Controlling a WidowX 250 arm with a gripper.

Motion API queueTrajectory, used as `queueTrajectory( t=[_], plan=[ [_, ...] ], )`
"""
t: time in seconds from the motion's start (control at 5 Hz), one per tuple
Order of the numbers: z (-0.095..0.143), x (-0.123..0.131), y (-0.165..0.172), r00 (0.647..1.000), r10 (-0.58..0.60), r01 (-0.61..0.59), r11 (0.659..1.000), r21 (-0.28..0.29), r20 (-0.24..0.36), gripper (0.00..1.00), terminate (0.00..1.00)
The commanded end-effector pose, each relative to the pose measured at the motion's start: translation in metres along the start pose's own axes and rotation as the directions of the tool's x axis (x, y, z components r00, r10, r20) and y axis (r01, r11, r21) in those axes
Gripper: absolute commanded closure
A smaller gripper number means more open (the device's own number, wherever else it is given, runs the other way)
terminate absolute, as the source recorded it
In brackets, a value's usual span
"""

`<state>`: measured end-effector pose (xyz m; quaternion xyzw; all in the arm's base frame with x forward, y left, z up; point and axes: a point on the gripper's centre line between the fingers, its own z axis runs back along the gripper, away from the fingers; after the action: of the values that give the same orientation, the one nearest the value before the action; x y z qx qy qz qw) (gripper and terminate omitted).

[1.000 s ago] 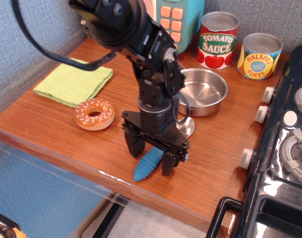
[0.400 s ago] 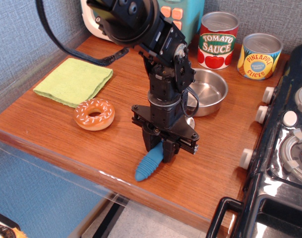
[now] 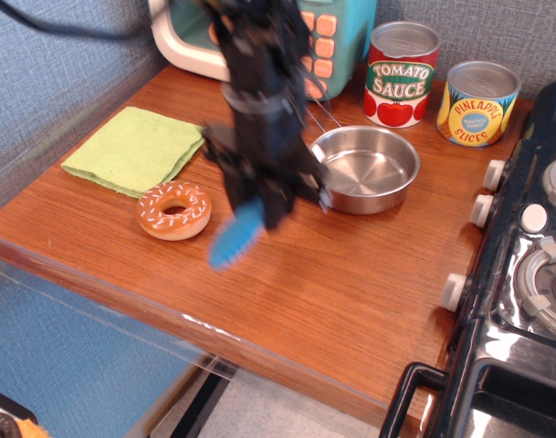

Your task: Put the Blue spoon on top of the green cloth

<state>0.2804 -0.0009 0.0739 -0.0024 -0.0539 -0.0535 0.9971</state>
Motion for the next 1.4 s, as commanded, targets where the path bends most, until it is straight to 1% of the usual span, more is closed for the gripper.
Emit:
queueTrajectory(
  t=[0.0,0.2,0.4,0.6,0.8,1.0,1.2],
  plan=[
    [0.012,0.013,0.102,0.977,0.211,-0.211,0.976,0.059,0.003,1.0,0.0],
    [0.001,0.01,0.152,0.978,0.209,-0.208,0.977,0.055,-0.021,1.0,0.0],
    [-0.01,0.02,0.189,0.994,0.105,-0.105,0.994,0.028,-0.021,1.0,0.0],
    [-0.017,0.03,0.195,0.997,0.067,-0.066,0.997,0.031,-0.028,1.0,0.0],
    [-0.02,0.039,0.19,0.999,0.046,-0.045,0.998,0.037,-0.023,1.0,0.0],
    [-0.02,0.047,0.182,0.999,0.035,-0.034,0.998,0.046,-0.017,1.0,0.0],
    [-0.018,0.047,0.177,0.999,0.054,-0.053,0.997,0.056,-0.006,1.0,0.0]
  ],
)
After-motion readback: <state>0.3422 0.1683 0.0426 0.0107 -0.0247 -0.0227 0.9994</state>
